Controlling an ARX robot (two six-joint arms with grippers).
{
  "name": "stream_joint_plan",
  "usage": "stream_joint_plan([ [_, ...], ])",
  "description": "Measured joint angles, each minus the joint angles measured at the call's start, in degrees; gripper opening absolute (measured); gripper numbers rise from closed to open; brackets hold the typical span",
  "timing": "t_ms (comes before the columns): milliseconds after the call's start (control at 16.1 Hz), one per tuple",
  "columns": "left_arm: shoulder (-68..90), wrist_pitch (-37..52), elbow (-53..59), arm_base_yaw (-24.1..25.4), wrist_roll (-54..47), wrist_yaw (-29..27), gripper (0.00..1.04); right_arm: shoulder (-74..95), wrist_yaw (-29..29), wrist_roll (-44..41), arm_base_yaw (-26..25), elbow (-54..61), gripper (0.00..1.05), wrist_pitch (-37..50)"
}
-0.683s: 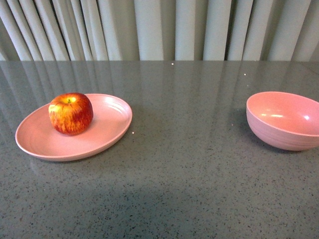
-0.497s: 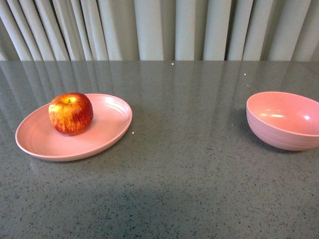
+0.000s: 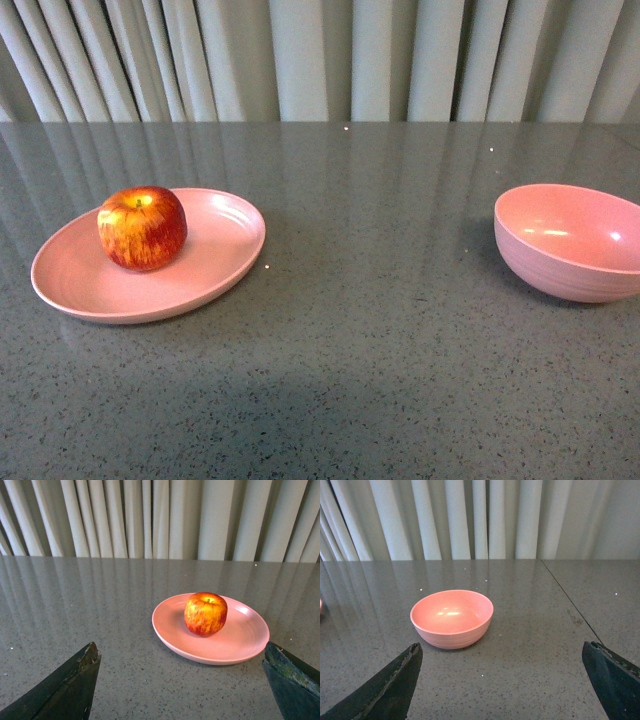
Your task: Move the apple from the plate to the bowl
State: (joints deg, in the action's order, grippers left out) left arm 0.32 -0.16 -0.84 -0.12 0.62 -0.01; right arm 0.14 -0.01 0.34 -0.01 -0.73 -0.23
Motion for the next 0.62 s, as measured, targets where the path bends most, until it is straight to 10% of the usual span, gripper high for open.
stream_joint_plan([
  [621, 0.00, -0.02, 0.00, 0.00, 0.00, 0.00, 0.98, 0.00, 0.00, 0.02, 0.00, 0.00, 0.98, 0.00],
])
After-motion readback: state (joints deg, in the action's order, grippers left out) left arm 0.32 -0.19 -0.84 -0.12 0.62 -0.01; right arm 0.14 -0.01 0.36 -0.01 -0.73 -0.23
